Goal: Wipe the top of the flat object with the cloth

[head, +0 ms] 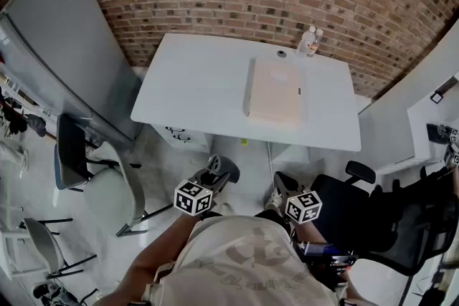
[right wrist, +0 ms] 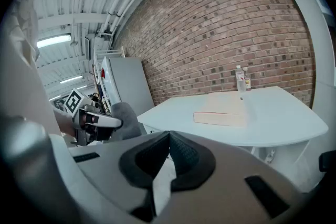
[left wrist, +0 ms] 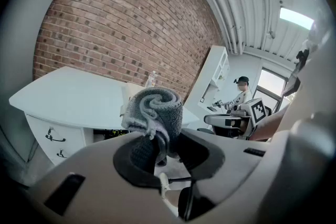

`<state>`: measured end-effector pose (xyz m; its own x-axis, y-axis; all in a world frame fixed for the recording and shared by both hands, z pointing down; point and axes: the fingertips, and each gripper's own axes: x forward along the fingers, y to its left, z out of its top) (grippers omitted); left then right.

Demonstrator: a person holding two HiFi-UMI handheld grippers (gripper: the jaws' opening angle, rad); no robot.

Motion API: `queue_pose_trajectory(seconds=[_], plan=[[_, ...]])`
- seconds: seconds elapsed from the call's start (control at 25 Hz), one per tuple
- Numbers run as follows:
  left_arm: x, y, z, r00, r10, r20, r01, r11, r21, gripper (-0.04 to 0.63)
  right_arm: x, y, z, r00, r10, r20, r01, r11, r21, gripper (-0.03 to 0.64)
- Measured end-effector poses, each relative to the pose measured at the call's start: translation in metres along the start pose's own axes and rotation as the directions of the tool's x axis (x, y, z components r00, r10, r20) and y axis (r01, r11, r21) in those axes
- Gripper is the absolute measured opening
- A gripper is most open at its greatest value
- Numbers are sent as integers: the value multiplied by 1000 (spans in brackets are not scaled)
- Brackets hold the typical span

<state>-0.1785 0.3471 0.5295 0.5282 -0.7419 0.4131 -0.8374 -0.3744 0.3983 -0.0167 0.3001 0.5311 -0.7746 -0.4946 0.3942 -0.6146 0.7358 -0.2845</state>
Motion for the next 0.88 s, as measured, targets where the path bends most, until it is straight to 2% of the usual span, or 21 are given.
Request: queue_pose_trajectory(seconds=[0.32, 0.52, 0.88], plan=[[-20, 17, -3, 999, 40, 13, -40, 999, -23, 97, 13, 19, 4, 1000, 22, 2, -22, 1000, -16, 21], [-29, 21, -4, 999, 49, 19, -49, 998, -28, 97, 13, 21, 7, 999, 14, 37, -15, 999, 30, 21], [-45, 32, -7, 995, 94, 41, -91, 994, -67, 97, 23, 23, 5, 1000, 9, 5, -9, 999, 47, 21]])
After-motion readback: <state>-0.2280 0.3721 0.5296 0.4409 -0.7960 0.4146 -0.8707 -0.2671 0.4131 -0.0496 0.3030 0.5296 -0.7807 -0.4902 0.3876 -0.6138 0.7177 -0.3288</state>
